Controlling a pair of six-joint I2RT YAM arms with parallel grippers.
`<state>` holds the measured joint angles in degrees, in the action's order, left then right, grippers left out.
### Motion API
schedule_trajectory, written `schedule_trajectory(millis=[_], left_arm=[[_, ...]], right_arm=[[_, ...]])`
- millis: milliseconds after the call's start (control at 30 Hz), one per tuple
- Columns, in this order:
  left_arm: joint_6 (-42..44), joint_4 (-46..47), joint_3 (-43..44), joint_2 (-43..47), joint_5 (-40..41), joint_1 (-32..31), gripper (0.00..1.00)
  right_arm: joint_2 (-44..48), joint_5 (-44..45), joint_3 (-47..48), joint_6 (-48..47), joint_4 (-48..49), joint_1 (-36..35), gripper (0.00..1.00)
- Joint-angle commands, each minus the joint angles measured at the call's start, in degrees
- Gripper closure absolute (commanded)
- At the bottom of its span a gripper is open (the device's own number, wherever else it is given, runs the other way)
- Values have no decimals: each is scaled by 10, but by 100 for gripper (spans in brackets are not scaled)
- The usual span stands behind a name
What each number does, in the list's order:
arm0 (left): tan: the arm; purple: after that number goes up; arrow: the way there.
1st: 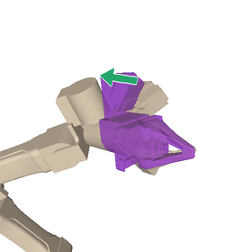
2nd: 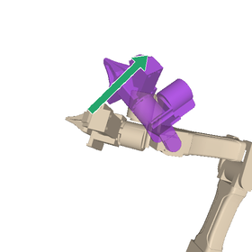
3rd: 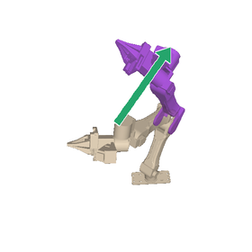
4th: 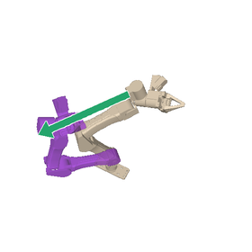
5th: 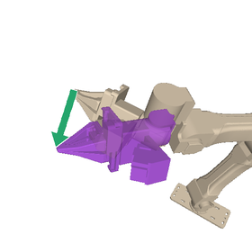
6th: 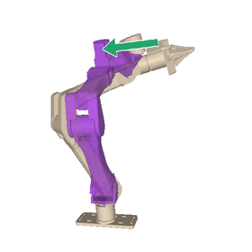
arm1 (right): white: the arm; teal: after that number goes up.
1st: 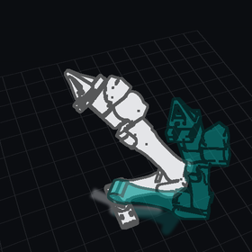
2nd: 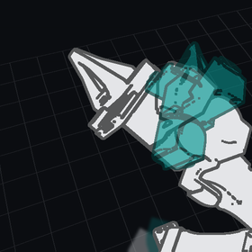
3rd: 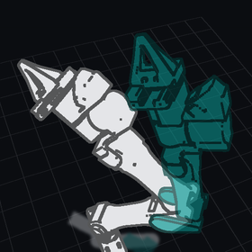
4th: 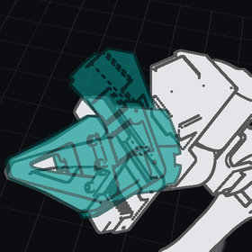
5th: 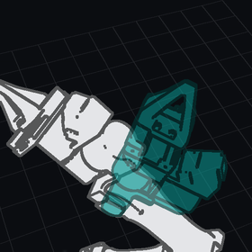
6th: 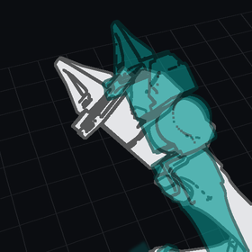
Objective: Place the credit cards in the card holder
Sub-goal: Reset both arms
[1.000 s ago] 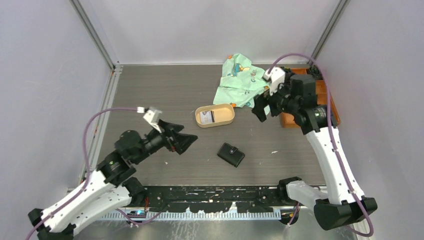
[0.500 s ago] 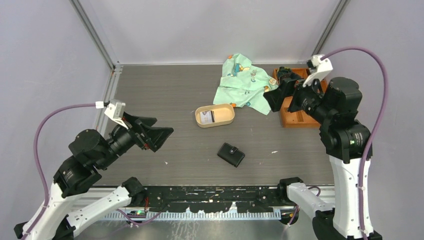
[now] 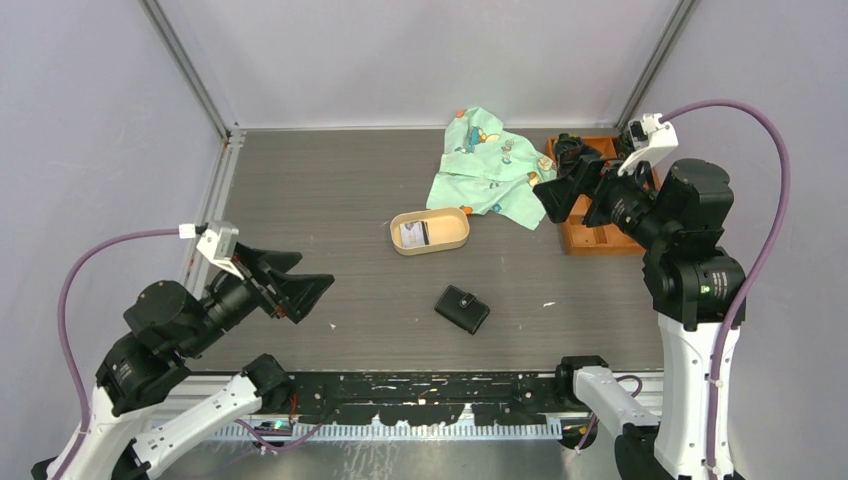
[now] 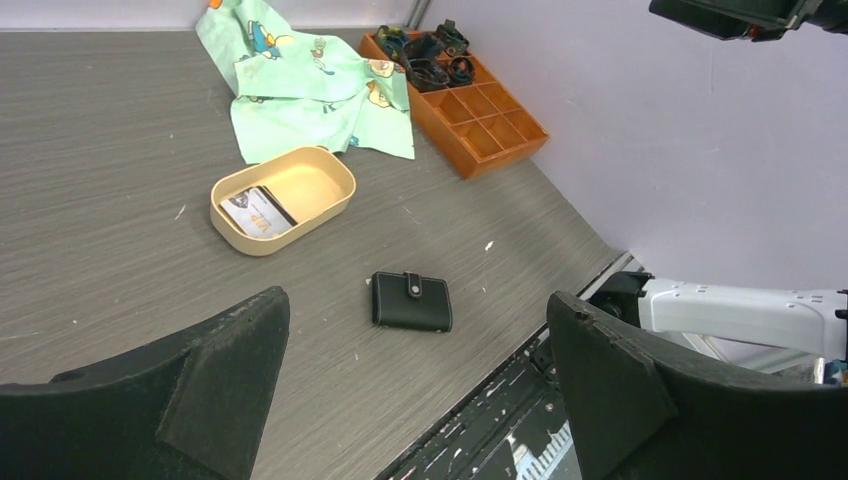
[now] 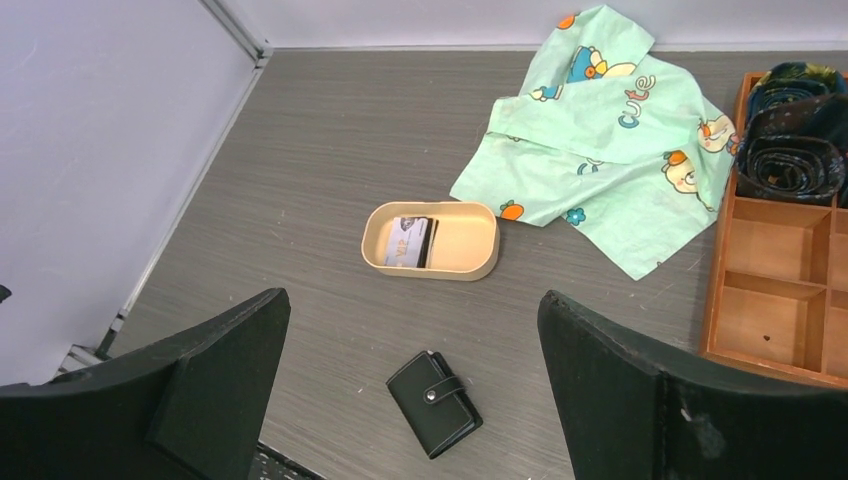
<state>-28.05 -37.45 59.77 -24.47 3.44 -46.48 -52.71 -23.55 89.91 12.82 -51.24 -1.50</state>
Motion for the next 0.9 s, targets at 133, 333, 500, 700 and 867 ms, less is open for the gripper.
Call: schedule_trajectory(millis=[133,333,500,700,867], left_arm=[[0,5,-13,18,2,1,0],[1,9,-17,12,-1,1,0],[2,13,-20,8,-2,2,0],[4,13,-21,7,-3,1,0],[5,14,-25,7,-3,2,0]], right_arm=[[12,-31,-9,6,28,7,1],[15,-35,-13,7,31,7,1],[15,-35,-13,7,31,7,1],[15,-36,-12,7,30,7,1],[16,-41,-13,7,30,7,0]])
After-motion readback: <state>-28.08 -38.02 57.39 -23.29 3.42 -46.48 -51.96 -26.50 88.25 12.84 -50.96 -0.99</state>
